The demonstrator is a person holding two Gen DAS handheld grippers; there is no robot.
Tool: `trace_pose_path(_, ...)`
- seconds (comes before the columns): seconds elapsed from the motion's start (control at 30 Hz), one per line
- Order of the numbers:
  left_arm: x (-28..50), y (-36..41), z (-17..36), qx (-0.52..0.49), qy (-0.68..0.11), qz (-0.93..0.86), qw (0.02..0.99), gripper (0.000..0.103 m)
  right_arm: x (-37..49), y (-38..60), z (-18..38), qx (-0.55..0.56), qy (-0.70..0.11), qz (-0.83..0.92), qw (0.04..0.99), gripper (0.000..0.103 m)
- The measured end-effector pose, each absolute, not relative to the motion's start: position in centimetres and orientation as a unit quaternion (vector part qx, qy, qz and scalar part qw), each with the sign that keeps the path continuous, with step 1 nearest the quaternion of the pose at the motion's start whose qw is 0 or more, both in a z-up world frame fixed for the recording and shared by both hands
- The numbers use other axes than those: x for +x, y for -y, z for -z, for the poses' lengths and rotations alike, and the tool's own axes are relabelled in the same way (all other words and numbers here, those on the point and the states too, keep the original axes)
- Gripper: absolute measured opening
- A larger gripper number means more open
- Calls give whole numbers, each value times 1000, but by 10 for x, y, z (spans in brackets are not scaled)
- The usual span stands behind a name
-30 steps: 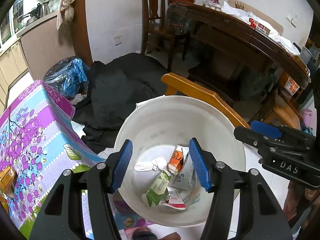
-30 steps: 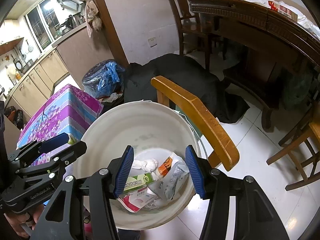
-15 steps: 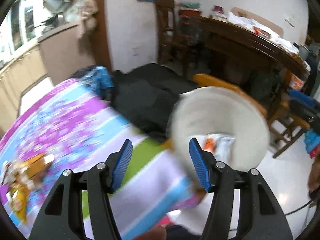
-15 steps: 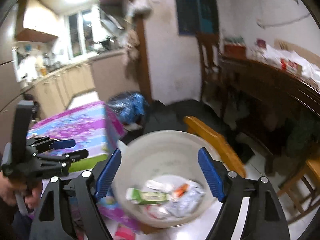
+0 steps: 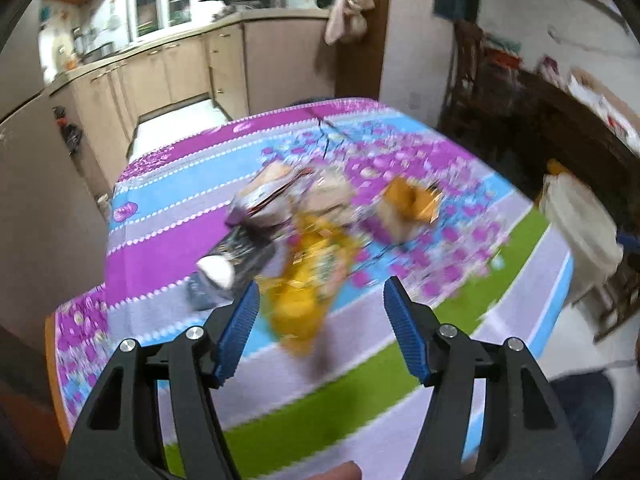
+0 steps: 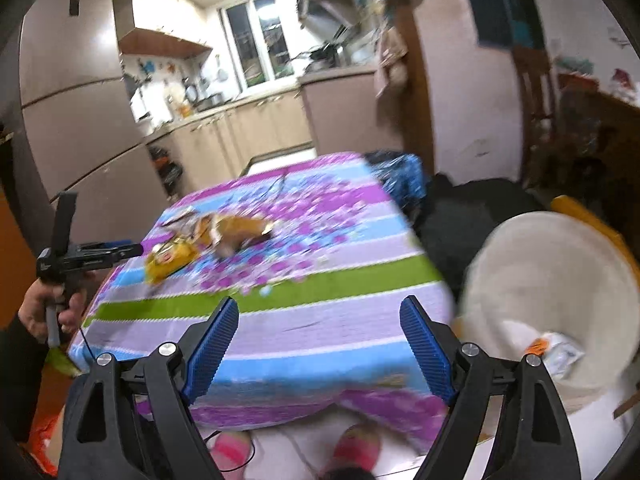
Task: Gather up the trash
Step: 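Move both open tools back over the trash on the table, then grasp the yellow snack bag with the left tool while the right tool grasps the gold box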
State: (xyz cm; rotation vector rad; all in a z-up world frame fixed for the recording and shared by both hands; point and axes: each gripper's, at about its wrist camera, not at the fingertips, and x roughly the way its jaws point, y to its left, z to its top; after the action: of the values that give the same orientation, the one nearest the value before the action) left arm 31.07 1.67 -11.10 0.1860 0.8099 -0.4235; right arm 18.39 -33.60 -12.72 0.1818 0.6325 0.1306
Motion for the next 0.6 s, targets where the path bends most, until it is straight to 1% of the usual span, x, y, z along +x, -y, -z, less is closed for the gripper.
trace_pose_path(0.13, 327, -16, 125, 103, -398, 243, 879, 62, 203, 302, 138, 83, -333, -87, 935, 83)
trace_pose_path(0.37, 344, 10, 146, 140, -401, 256, 868, 62, 233, 284, 153, 86, -364, -112, 920, 83)
trace_pose_path(0.5, 348, 17, 148, 146, -399, 256, 868, 62, 257, 287, 152, 135, -377, -141, 905, 83)
trace_pose_path(0.6, 348, 20, 149, 150, -394, 258, 869, 62, 280, 287, 150, 192, -385, -171, 886, 83)
